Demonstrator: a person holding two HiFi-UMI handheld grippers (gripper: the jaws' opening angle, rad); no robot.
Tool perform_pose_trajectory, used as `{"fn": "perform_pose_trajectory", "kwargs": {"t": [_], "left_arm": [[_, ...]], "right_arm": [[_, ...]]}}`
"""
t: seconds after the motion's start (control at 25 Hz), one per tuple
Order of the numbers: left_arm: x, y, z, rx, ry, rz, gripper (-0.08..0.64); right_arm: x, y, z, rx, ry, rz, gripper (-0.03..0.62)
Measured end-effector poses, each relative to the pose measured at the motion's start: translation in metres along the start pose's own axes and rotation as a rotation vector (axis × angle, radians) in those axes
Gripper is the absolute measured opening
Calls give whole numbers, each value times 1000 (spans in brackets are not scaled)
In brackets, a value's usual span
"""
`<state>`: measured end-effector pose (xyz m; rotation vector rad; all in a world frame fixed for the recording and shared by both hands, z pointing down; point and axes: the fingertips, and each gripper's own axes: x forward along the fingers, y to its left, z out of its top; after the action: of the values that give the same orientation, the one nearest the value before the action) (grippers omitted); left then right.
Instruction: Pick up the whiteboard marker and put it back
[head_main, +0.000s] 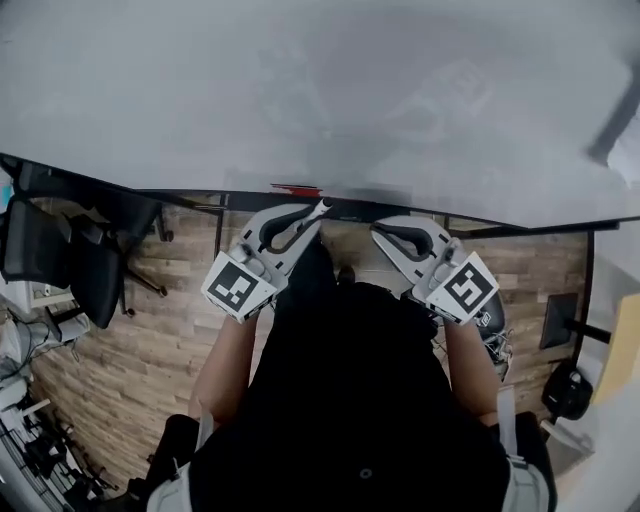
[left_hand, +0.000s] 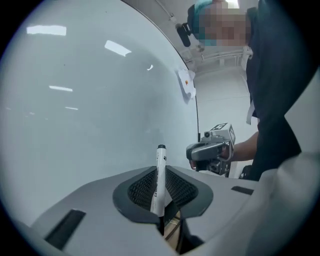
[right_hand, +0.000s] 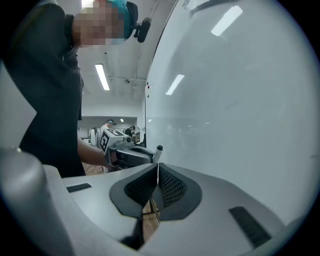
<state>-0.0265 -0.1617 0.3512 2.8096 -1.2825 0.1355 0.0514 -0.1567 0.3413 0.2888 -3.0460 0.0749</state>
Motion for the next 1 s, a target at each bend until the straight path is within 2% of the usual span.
{"fn": "perform_pose_trajectory", "kwargs": {"t": [0.12,0.24,0.4,0.6,0.8,1.0], "left_arm": [[-16,5,22,-2,-26,22,67],[-20,-4,40,-20,-69,10,67],[-26,-11,61,-81,-159,-26,67],[-36,-8,70,-165,-240,-41,67],[-41,-2,73,-199,-270,-51,67],[-34,-5,71,-202,-255,-83,67]], "right_arm": [[2,1,9,-28,0,19,20],[-4,3,27,-37,-36,39,20],[2,10,43,-54,-73,76,20],[11,16,46,-59,-86,119,20],[15,12,48,-49,-99,129,20],[12,14,46,-42,-96,129,20]]}}
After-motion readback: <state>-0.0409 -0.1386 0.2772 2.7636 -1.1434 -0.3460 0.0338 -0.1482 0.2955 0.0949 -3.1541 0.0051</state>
